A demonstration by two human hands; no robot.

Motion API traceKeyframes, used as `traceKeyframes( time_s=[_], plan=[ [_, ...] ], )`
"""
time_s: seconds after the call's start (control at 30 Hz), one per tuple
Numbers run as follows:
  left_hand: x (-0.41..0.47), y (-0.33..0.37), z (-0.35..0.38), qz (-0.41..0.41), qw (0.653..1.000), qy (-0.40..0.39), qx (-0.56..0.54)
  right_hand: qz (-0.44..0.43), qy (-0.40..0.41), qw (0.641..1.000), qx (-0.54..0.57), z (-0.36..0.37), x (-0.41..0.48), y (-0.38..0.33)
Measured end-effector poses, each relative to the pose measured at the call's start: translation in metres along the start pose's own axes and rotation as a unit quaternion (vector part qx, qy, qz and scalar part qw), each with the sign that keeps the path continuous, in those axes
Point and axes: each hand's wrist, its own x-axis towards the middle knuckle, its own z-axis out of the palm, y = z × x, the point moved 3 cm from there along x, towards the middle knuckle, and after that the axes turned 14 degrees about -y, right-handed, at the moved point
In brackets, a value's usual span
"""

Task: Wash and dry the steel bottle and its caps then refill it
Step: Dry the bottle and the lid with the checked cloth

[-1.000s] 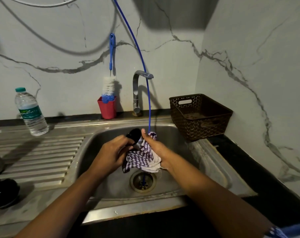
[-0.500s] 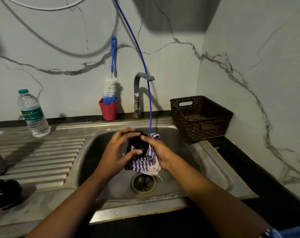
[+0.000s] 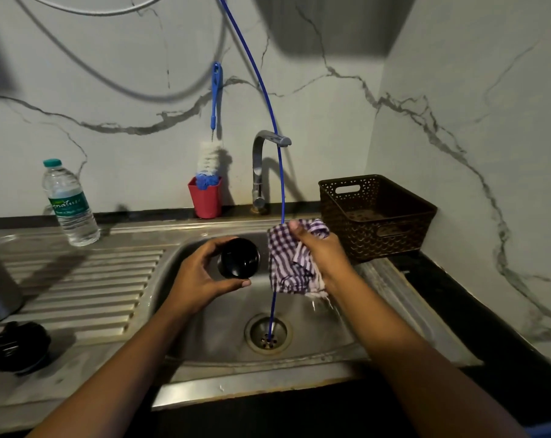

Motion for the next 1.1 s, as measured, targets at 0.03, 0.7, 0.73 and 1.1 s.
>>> traceKeyframes(
  time_s=[0.03, 0.7, 0.73, 1.1],
  plan=[
    [0.000, -0.001, -0.001, -0.003, 1.000, 0.004, -0.002, -0.001, 0.009, 1.000, 0.012, -0.006, 0.003, -0.003],
    [0.002, 0.015, -0.030, -0.080, 0.978, 0.012, 0.191, 0.035, -0.117, 0.974, -0.192, 0.015, -0.010, 0.002],
    [0.000, 0.021, -0.035, -0.080, 0.974, 0.005, 0.210, 0.040, -0.111, 0.975, -0.188, 0.016, -0.012, 0.001],
    [-0.089, 0.073, -0.163, -0.232, 0.939, -0.049, 0.247, 0.041, -0.079, 0.995, -0.054, 0.117, -0.022, 0.022]
  ],
)
